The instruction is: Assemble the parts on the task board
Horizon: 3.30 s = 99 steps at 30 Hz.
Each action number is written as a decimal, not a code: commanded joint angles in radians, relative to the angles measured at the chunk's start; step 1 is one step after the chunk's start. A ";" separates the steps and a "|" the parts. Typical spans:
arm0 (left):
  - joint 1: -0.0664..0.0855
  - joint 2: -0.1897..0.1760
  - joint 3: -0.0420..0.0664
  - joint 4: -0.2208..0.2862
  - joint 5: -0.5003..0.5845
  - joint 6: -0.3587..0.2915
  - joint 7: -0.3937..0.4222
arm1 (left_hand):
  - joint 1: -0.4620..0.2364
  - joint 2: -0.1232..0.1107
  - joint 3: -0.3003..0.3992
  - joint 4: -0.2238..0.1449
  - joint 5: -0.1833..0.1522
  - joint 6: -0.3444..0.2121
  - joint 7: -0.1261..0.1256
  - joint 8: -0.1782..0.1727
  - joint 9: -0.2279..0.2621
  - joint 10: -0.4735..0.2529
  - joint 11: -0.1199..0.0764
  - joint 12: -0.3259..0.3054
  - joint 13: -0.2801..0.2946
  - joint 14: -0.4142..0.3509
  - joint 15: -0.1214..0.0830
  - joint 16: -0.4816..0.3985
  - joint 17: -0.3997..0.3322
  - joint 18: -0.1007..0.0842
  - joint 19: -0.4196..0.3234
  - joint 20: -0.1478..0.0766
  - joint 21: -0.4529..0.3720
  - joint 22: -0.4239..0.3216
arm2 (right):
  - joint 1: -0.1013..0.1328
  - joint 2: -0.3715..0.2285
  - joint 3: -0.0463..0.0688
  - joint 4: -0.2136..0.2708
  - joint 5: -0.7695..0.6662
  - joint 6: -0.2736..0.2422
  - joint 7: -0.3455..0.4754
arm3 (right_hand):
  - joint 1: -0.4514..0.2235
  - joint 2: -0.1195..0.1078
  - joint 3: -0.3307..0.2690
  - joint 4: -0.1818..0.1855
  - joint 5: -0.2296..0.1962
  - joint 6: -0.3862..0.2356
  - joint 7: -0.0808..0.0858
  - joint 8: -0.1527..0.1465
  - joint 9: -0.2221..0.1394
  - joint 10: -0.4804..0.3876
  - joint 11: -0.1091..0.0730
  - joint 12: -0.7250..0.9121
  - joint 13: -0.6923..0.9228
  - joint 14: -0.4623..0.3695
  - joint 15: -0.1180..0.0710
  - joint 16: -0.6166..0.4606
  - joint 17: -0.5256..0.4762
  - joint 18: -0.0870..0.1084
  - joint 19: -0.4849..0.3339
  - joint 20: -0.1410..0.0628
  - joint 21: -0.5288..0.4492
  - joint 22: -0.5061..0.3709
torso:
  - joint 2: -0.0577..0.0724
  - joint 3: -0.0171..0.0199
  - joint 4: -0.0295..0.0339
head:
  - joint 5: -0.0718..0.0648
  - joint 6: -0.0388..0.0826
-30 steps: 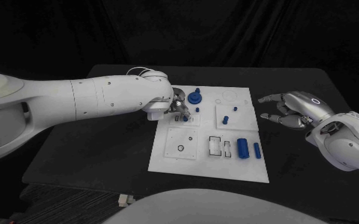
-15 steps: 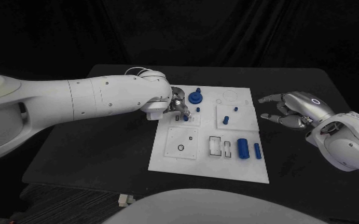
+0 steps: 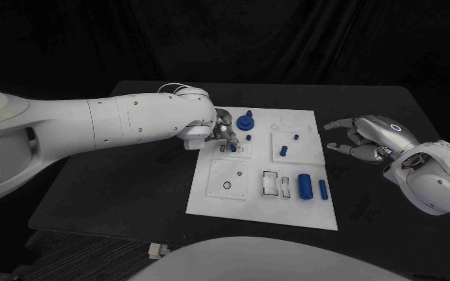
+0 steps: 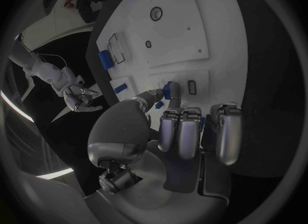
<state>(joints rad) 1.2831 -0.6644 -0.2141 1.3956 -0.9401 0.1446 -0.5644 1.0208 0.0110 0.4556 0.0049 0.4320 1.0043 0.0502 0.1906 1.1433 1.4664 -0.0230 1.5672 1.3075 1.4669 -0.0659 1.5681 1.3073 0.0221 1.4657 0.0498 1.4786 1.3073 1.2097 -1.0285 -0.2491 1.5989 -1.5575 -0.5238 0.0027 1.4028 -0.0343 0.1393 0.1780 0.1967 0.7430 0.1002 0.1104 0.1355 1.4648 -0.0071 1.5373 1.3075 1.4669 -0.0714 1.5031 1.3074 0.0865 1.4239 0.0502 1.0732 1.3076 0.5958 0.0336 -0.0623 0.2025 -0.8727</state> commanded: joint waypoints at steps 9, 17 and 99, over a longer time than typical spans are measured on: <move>0.000 0.007 -0.001 -0.001 0.004 0.044 0.003 | -0.021 0.006 0.038 -0.031 -0.134 -0.002 0.003 -0.026 -0.012 0.104 0.010 0.004 0.263 0.104 0.007 0.003 0.263 0.008 0.021 0.005 -0.010 0.205 | -0.003 0.000 0.001 0.000 -0.005 0.003 -0.016 | 0.001 0.008 0.003 0.005 0.005 0.006 -0.002 0.002 -0.001 0.071 0.008 -0.006 0.225 0.084 0.009 -0.003 0.200 0.005 -0.006 -0.002 -0.006 0.141 | 0.000 0.0001 -0.0013 | 0.002 0.000; 0.000 0.008 -0.001 -0.001 0.004 0.044 0.002 | -0.020 0.006 0.036 -0.031 -0.141 -0.004 0.004 -0.030 -0.017 0.103 0.011 0.002 0.262 0.104 0.008 0.003 0.263 0.009 0.018 0.005 -0.013 0.203 | -0.003 -0.001 0.001 0.000 -0.005 0.004 -0.016 | 0.003 0.008 0.003 0.004 0.006 0.007 -0.001 0.001 -0.002 0.069 0.008 -0.007 0.223 0.084 0.009 -0.005 0.198 0.005 -0.006 -0.002 -0.008 0.140 | 0.000 0.0005 -0.0005 | -0.002 0.000; 0.069 -0.003 -0.001 -0.171 -0.081 -0.035 0.078 | -0.001 0.026 -0.429 0.247 -0.379 -0.014 0.003 0.065 0.012 0.104 0.011 0.004 0.263 0.104 0.007 0.003 0.263 0.003 0.043 0.004 -0.001 0.228 | -0.012 -0.018 0.001 0.003 -0.005 0.001 -0.006 | -0.004 0.014 0.004 0.015 0.029 0.013 -0.001 -0.006 -0.008 0.064 0.008 -0.014 0.217 0.084 0.010 -0.009 0.195 0.006 -0.007 -0.001 -0.018 0.139 | 0.008 -0.0035 0.0004 | 0.009 0.000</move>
<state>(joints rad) 1.3550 -0.6710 -0.2155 1.2295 -1.0033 0.0867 -0.4992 1.0092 0.0360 0.0333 0.2525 0.0551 0.9950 0.0517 0.2518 1.1549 1.4667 -0.0085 1.5672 1.3075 1.4688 -0.0536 1.5681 1.3076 0.0220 1.4694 0.0604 1.4736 1.3074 1.2004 -1.0448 -0.2491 1.5993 -1.5575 -0.5197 0.0025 1.4051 -0.0234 0.1420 0.1864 0.2199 0.7491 0.1009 0.1104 0.1282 1.4648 -0.0071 1.5297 1.3078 1.4634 -0.0679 1.4990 1.3074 0.0862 1.4239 0.0502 1.0609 1.3075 0.6009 0.0319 -0.0627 0.2098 -0.8728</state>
